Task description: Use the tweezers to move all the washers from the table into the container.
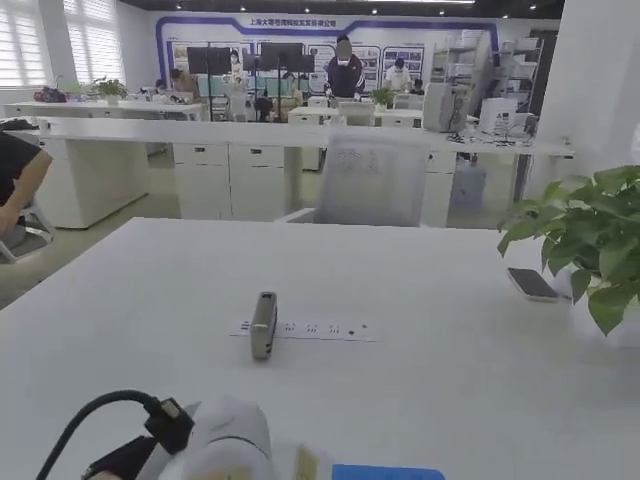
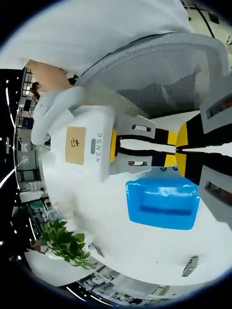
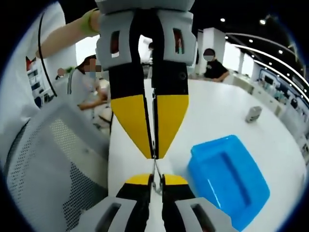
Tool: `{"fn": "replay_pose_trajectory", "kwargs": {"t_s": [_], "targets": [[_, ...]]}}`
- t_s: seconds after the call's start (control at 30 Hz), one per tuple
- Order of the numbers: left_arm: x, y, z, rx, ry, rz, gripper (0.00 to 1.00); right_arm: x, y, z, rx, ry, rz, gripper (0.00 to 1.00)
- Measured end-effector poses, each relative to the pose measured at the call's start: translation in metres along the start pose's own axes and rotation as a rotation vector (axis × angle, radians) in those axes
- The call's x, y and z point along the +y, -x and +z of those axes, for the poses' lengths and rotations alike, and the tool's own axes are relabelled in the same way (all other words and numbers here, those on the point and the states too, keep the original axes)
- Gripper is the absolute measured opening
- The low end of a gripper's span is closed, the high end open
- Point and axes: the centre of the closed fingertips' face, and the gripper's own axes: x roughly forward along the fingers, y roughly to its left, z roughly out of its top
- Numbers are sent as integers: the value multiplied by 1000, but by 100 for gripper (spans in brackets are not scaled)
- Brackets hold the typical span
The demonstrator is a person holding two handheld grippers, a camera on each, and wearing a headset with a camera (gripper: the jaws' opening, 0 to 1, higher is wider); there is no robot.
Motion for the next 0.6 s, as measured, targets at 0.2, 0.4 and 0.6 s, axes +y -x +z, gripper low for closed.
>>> {"fn": "replay_pose_trajectory", "kwargs": {"t_s": [0.2, 0.4, 0.6], "targets": [[-2, -4, -4, 22, 3, 1, 0, -1, -1, 0, 16, -50, -1, 3], [7, -1, -5, -25, 2, 79, 0, -7, -1, 0, -6, -100, -14, 2], [14, 16, 5, -258, 194, 215, 3, -16, 7, -2, -107, -280, -20, 2]]}}
